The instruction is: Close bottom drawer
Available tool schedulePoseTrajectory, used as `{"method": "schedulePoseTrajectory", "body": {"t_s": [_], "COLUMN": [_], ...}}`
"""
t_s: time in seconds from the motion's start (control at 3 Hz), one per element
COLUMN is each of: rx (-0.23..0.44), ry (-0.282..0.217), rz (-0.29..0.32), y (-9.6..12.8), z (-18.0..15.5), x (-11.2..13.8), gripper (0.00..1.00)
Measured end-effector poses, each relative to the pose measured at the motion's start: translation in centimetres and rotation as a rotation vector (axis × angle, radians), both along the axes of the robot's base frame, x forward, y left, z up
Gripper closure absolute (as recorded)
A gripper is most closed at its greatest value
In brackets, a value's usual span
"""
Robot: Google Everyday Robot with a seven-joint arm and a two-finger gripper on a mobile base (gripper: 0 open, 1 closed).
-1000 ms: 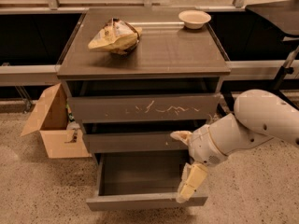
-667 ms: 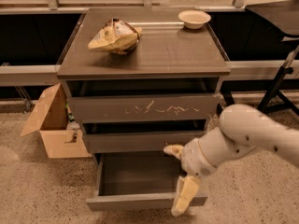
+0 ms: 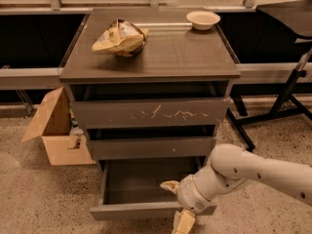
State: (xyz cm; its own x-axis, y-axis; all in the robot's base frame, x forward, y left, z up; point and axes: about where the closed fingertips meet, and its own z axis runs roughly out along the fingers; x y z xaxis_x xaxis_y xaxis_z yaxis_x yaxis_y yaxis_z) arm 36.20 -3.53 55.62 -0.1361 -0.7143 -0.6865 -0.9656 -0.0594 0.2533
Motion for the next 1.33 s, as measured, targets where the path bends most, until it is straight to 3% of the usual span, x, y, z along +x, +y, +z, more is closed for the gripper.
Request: {"method": "schedulePoseTrajectory", "body": {"t_s": [0.33, 1.0, 1.33], "rx": [0.001, 0.048, 0.060], "ry": [0.003, 0.049, 0.068], "rz": [0.001, 0.004, 0.007], "y": [0.0, 0.6, 0.9], "z": [-0.4, -9.8, -10.8], "x": [0.0, 0.0, -0.5], "gripper": [0.00, 0.00, 0.00]}}
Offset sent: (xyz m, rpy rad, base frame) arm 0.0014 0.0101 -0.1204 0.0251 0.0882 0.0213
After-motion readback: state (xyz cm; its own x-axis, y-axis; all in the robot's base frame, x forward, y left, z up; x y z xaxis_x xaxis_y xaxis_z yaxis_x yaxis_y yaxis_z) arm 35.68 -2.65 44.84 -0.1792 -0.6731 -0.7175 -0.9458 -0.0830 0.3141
